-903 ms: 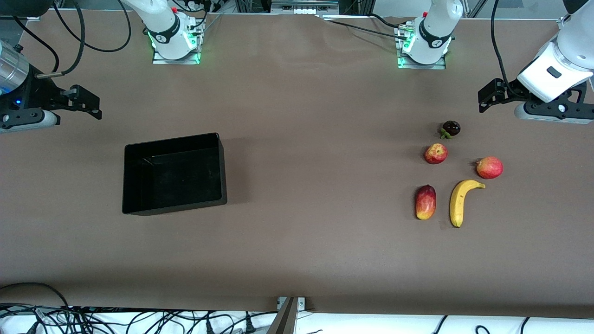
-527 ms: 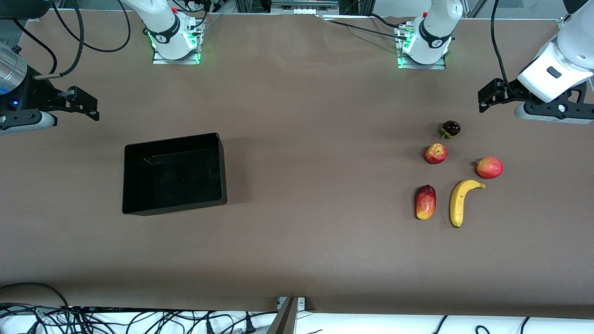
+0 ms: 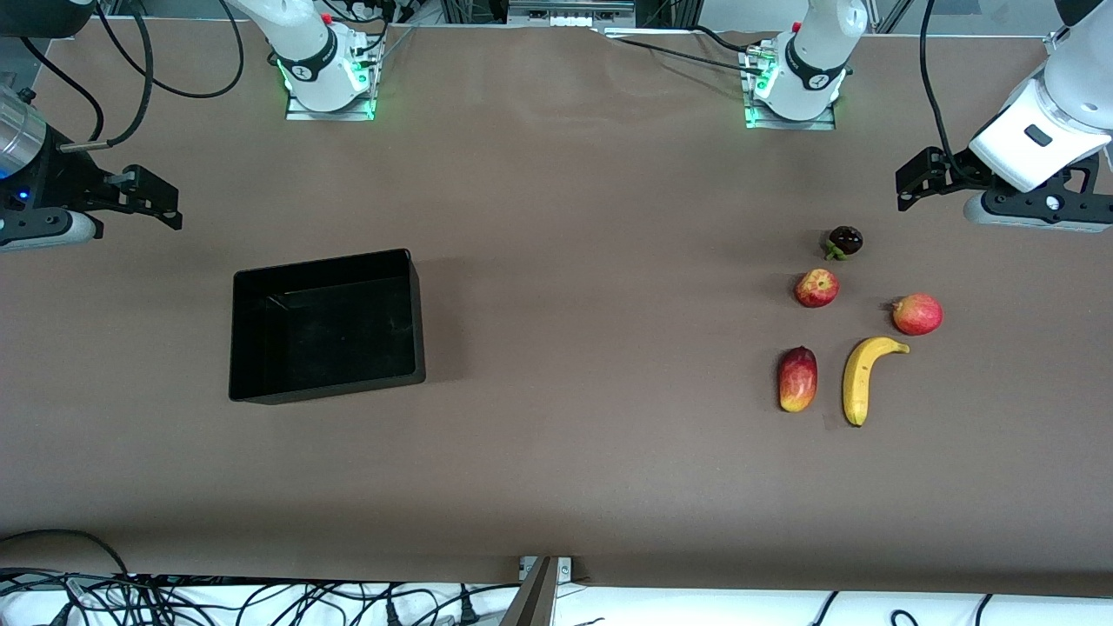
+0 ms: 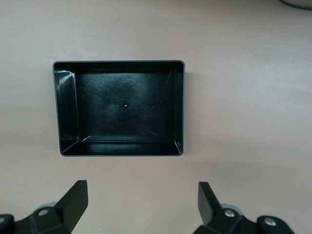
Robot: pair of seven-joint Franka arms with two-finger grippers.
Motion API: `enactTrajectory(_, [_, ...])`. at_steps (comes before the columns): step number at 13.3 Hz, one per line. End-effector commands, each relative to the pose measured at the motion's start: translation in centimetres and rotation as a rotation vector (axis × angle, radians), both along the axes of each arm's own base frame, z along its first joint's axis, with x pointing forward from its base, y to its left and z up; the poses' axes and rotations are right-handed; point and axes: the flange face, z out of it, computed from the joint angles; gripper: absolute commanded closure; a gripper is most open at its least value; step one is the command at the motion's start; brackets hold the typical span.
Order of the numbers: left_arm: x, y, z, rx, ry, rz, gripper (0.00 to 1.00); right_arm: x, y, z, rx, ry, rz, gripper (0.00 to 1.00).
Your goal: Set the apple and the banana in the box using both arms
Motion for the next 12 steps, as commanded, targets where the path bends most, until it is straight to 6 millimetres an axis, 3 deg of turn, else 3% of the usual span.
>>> enactTrajectory(1, [0.0,-0.1,0.5,-0.008,0.009,0.011,0.00,-0.2,-0.2,0.5,-0.013,-0.006,-0.008,0.00])
enactTrajectory(8, [0.5,0.3,-0.4,-0.012,0.025,0.015,0.00,-0.8,0.0,-0.4,-0.019,0.057,0.012,0.00])
enactTrajectory(10, [0.4,0.5,-0.5,-0.012,0.039,0.018,0.00,0.1,-1.1,-4.3,-0.027,0.101,0.012,0.00])
enactTrajectory(12, [0.4,0.4,-0.8,-0.012,0.047,0.017,0.00,1.3,-4.0,-10.2,-0.033,0.089,-0.002,0.00])
